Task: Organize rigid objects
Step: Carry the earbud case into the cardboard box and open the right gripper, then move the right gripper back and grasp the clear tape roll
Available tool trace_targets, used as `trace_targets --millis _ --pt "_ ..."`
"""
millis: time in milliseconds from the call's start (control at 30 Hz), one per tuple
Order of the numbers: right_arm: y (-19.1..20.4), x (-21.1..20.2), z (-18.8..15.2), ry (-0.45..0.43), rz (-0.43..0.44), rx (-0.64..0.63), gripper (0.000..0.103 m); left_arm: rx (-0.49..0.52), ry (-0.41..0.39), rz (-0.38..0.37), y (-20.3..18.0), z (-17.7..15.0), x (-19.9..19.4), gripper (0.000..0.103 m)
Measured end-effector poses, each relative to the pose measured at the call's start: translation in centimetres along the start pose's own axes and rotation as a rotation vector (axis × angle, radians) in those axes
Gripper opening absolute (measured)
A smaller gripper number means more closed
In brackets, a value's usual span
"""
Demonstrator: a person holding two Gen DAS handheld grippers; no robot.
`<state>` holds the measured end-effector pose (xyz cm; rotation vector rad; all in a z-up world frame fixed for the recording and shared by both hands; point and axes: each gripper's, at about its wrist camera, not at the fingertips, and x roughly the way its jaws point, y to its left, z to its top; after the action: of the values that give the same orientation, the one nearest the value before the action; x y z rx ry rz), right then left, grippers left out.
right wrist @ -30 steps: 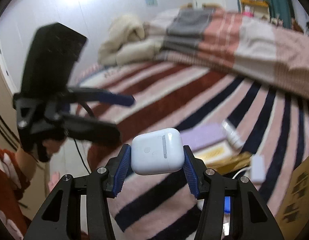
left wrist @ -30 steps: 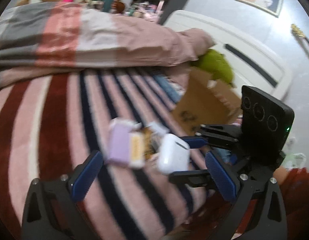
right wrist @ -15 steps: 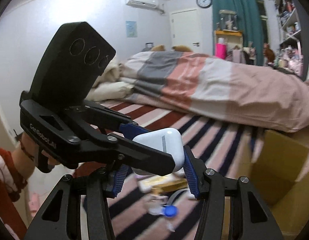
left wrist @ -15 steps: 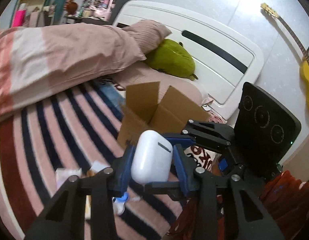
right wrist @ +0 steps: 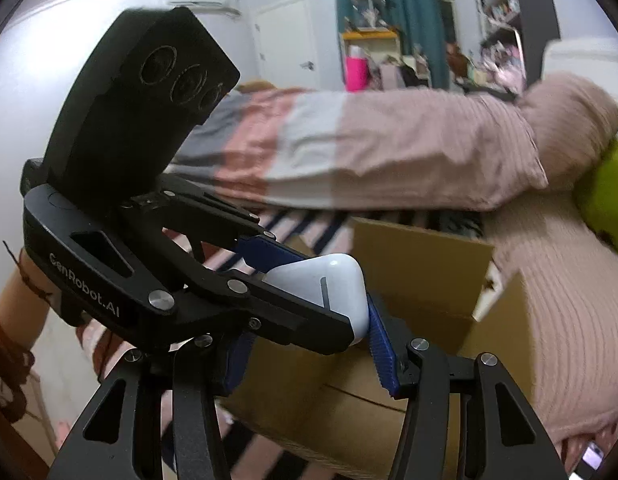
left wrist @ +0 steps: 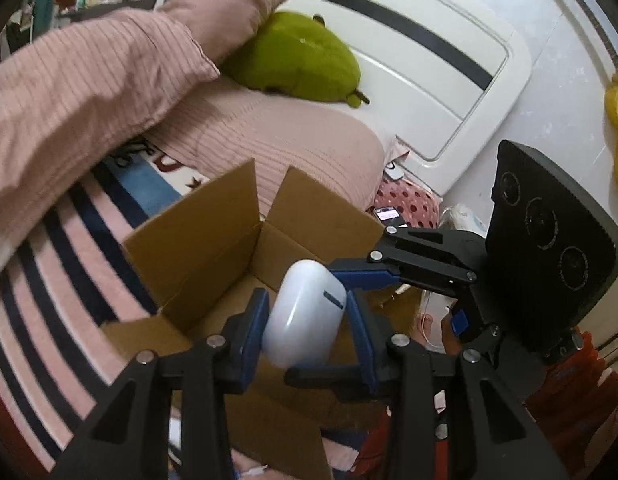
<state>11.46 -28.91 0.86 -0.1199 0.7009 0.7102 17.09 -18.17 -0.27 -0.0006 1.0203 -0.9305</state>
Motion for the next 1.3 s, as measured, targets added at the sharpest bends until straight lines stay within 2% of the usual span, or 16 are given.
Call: trace_targets --millis 167,200,233,267,300,467,500,533,600,667,700,733,800,1033,1200,1300 --pt "-2.4 0.5 -0.8 0.066 -0.034 0.070 0.048 -0.032 0.026 -0.008 0.7 0.8 2.6 0.041" --pt "-2.6 0.7 -0.9 0.083 -0.054 0.079 0.048 -0.035 0.024 0.004 0.8 0.9 2.8 0.047" --pt "-2.7 0.8 -1.2 0.098 -0.075 0.085 0.048 -0.041 0.019 0.017 1.0 1.1 2.8 0.059" --pt "-2.7 1.1 -1.4 0.112 -0.094 0.087 0.048 -0.049 0.011 0.029 1.1 1.2 2.7 0.066" --pt "-2.8 1.2 -1.6 0.124 -0.108 0.086 0.052 -0.053 0.003 0.044 1.2 1.2 2.5 0.072" --pt "-2.2 1.2 -2.0 0.141 -0.126 0.073 0.069 -0.030 -0.018 0.135 0.8 0.6 0.9 0.077" --pt "-2.0 1.1 -2.0 0.140 -0.133 0.067 0.076 -0.030 -0.029 0.149 0.8 0.5 0.3 0.078" --pt "-1.7 1.1 -2.0 0.135 -0.139 0.058 0.081 -0.029 -0.046 0.165 0.5 0.1 -0.6 0.078" --pt "-0.8 0.9 -1.8 0.112 -0.143 0.036 0.081 -0.026 -0.078 0.197 0.3 -0.6 -2.3 0.080" --pt "0.3 0.4 -1.4 0.074 -0.141 0.007 0.086 -0.030 -0.123 0.237 0.3 -1.6 -4.5 0.083" --pt "0.9 0.1 -1.1 0.051 -0.139 -0.009 0.095 -0.041 -0.152 0.270 0.3 -2.4 -6.0 0.084" --pt "2.0 -0.5 -0.9 0.013 -0.132 -0.036 0.101 -0.044 -0.172 0.295 0.2 -3.1 -7.0 0.084" --pt "3.9 -1.2 -0.4 -0.031 -0.097 -0.079 0.103 -0.062 -0.212 0.345 0.4 -4.7 -9.3 0.084" --pt "11.6 -0.2 0.9 -0.020 0.096 -0.197 0.103 -0.159 -0.313 0.525 2.3 -12.0 -15.3 0.085" --pt "15.9 3.0 -0.6 0.053 0.204 -0.270 0.101 -0.241 -0.344 0.577 4.4 -17.9 -16.6 0.085" --pt "17.4 5.7 -2.6 0.131 0.237 -0.286 0.094 -0.290 -0.333 0.601 6.0 -21.7 -16.1 0.085"
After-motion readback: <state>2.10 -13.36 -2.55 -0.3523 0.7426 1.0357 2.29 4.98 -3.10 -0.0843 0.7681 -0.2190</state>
